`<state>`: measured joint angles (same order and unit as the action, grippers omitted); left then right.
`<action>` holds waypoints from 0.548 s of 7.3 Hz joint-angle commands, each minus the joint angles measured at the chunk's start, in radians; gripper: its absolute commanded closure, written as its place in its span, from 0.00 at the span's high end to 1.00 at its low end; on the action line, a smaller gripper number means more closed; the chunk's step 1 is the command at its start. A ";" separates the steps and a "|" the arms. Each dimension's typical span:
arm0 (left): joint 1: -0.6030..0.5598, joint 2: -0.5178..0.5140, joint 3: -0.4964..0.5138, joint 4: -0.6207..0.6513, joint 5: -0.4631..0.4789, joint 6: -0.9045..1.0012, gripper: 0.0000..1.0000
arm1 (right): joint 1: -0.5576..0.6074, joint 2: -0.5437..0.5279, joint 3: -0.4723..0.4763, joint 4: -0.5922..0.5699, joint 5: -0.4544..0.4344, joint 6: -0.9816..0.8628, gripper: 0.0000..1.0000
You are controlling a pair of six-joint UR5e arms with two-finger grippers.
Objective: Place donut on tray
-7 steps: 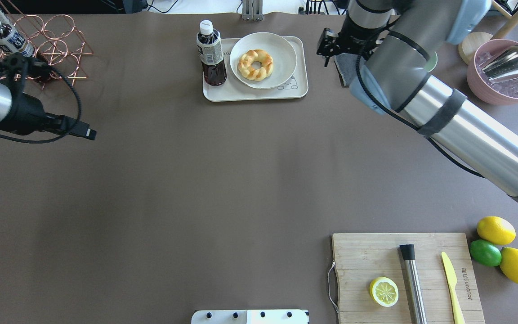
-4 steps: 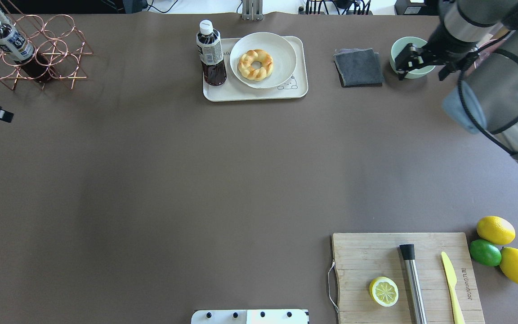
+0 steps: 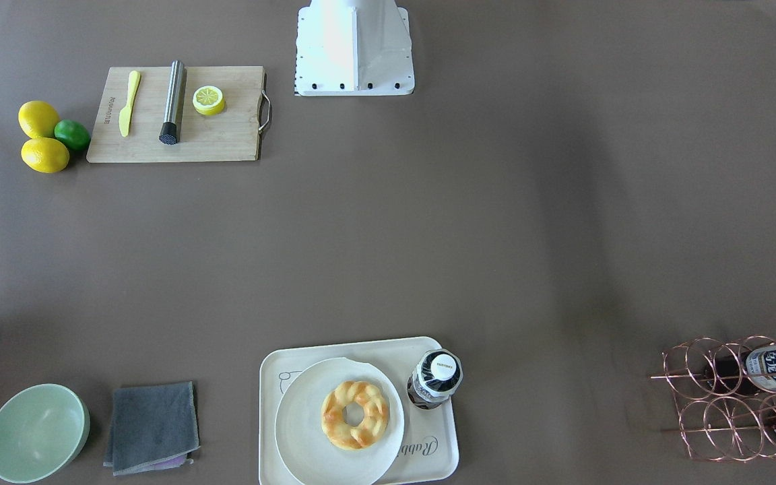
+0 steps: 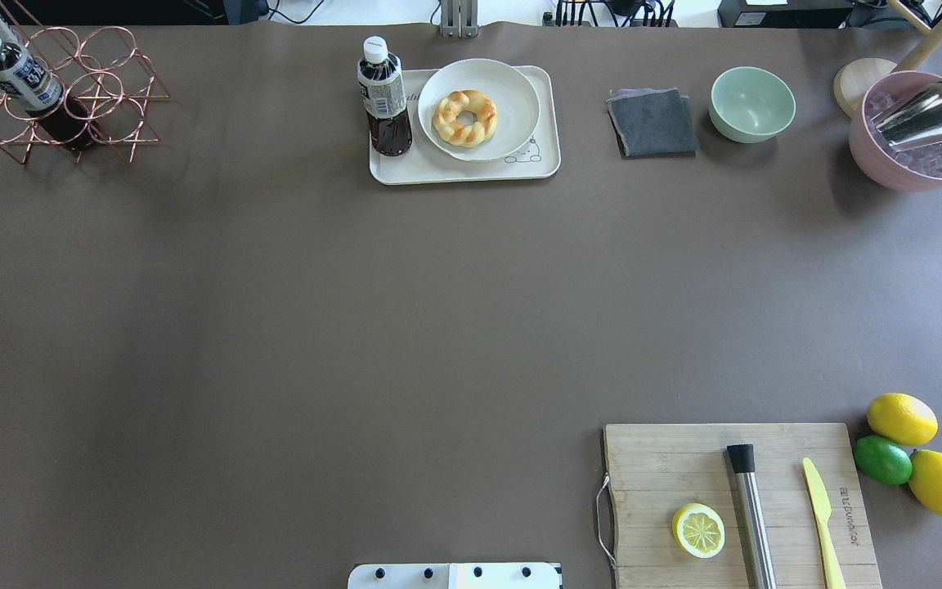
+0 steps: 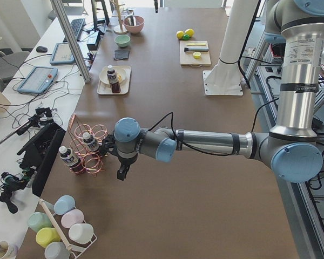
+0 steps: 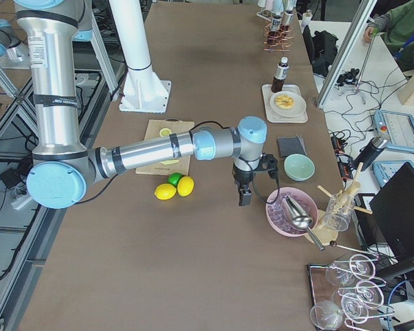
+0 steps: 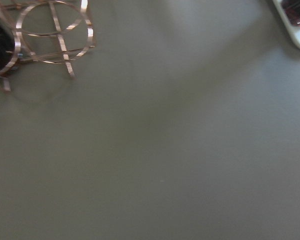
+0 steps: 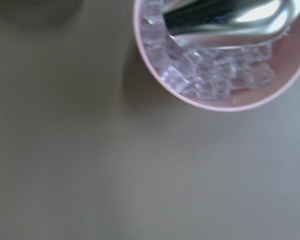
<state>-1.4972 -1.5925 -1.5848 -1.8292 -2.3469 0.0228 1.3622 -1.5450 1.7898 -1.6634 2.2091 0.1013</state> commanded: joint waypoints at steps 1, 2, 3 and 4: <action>-0.090 -0.024 0.006 0.218 0.172 0.207 0.99 | 0.202 -0.081 -0.096 -0.006 -0.034 -0.285 1.00; -0.098 -0.012 0.014 0.220 0.187 0.210 0.99 | 0.234 -0.084 -0.112 -0.006 -0.037 -0.302 1.00; -0.124 0.017 0.023 0.205 0.178 0.201 0.99 | 0.242 -0.086 -0.112 -0.006 -0.035 -0.302 1.00; -0.115 0.032 0.040 0.208 0.178 0.195 0.99 | 0.242 -0.086 -0.110 -0.006 -0.029 -0.298 1.00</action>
<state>-1.6038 -1.5899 -1.5666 -1.6215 -2.1714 0.2217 1.5884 -1.6278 1.6846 -1.6689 2.1751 -0.1893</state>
